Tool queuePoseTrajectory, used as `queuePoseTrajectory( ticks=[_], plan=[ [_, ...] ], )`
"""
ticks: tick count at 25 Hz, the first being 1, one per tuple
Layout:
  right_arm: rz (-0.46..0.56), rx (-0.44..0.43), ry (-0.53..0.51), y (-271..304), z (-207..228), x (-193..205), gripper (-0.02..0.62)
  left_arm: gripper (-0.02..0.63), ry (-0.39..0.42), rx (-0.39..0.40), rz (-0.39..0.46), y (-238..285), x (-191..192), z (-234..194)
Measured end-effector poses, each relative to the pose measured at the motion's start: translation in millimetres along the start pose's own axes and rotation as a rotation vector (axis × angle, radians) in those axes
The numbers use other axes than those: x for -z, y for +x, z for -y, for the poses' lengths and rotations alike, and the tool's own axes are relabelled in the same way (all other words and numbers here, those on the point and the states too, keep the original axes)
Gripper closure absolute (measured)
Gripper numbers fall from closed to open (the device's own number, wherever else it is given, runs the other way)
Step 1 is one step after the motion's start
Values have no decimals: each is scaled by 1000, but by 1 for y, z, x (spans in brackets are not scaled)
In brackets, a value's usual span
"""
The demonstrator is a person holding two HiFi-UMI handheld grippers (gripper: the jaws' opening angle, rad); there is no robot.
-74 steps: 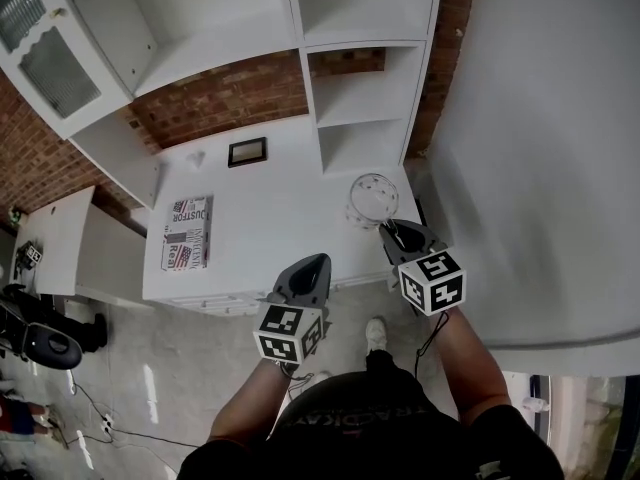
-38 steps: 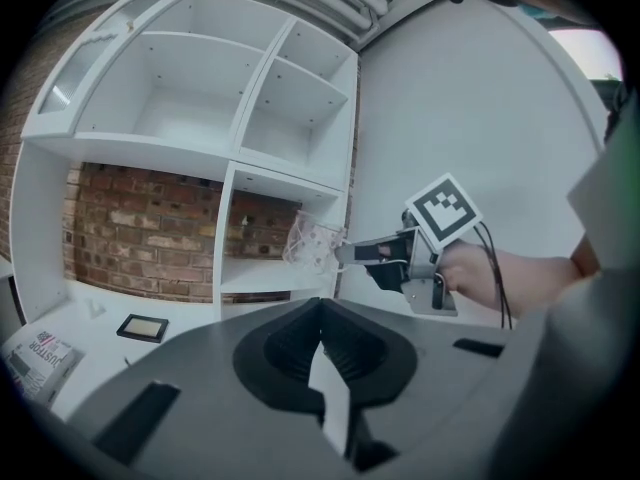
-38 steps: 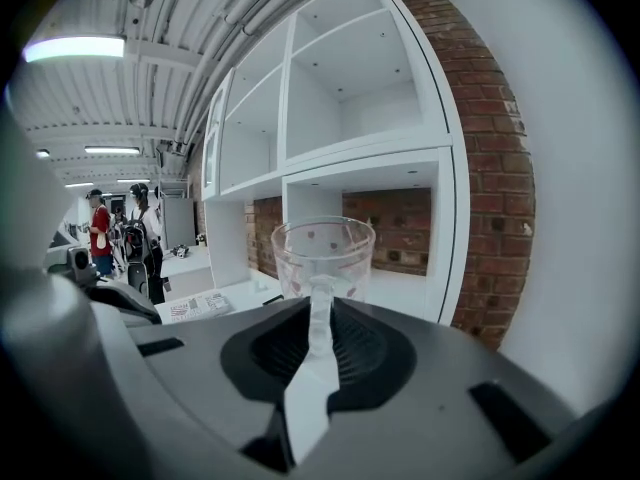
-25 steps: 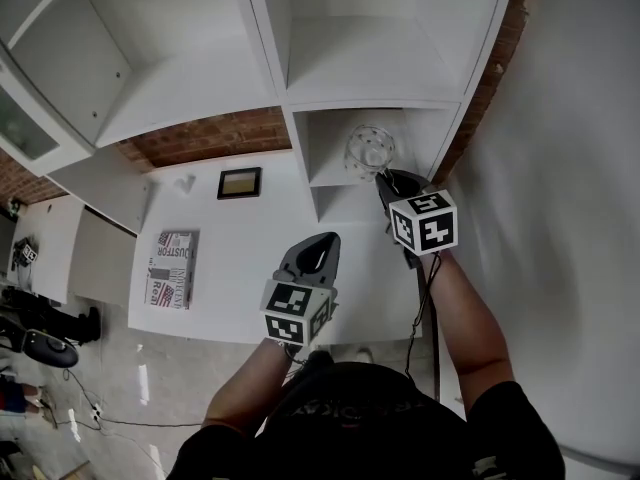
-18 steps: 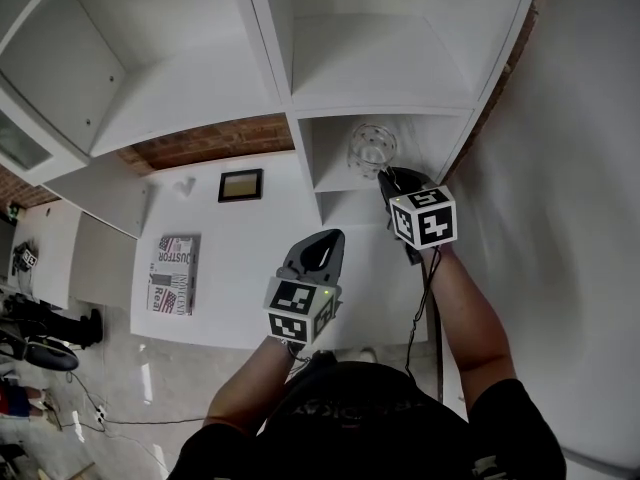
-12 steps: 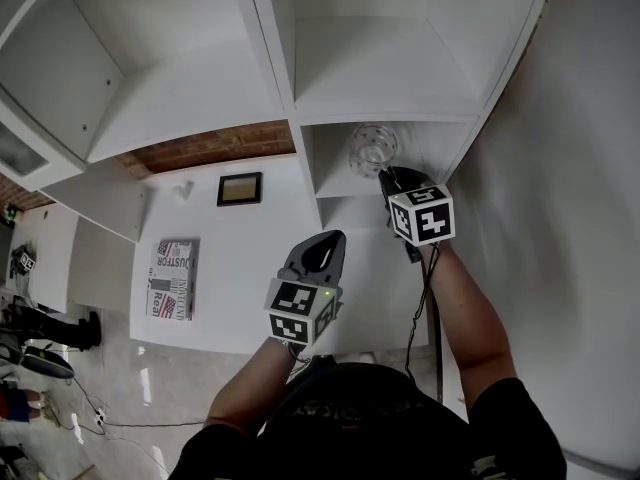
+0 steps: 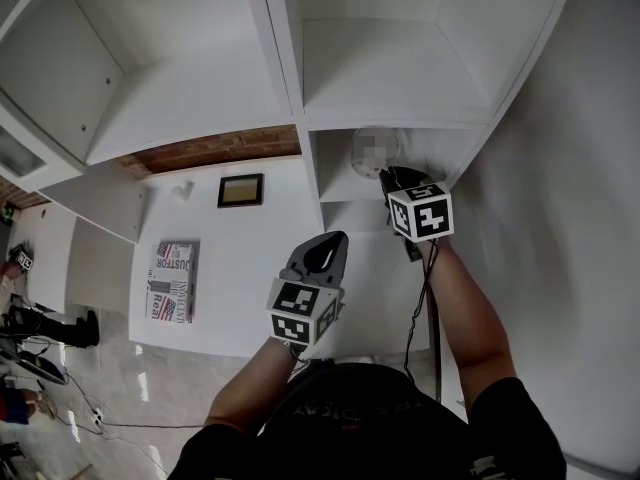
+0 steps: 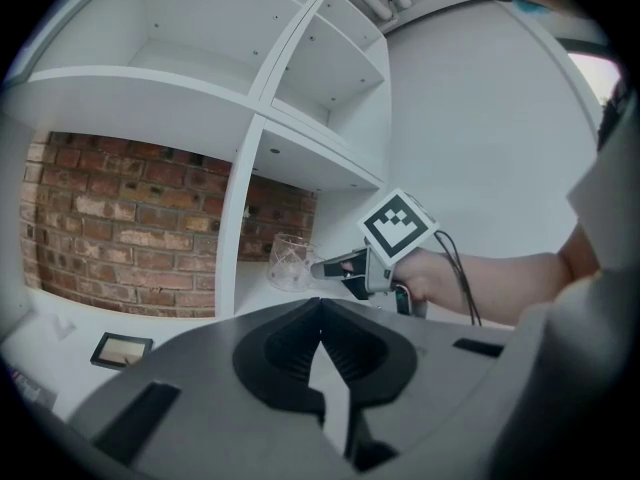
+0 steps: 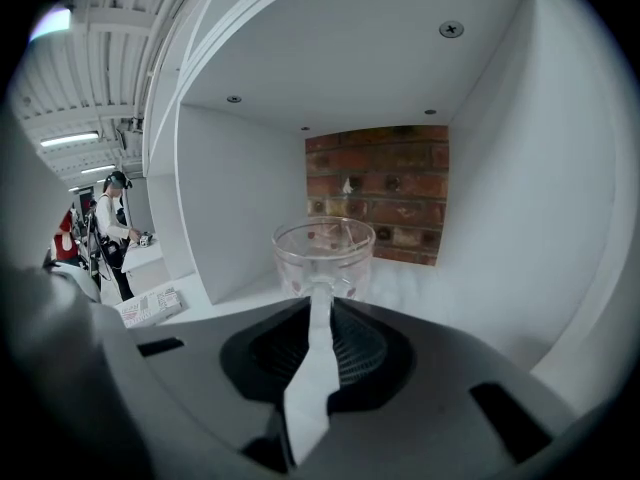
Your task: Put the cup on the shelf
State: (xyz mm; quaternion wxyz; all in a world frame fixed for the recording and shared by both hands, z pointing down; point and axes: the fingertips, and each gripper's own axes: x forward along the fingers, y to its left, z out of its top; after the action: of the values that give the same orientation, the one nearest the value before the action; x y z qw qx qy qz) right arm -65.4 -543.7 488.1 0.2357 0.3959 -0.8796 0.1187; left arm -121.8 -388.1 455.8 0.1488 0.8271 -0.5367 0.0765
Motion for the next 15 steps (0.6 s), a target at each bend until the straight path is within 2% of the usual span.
queuePoseTrajectory(
  ticks=[15],
  plan=[
    [11, 20, 10, 8, 0, 0, 551, 601, -8, -17, -6, -9, 6, -6]
  ],
)
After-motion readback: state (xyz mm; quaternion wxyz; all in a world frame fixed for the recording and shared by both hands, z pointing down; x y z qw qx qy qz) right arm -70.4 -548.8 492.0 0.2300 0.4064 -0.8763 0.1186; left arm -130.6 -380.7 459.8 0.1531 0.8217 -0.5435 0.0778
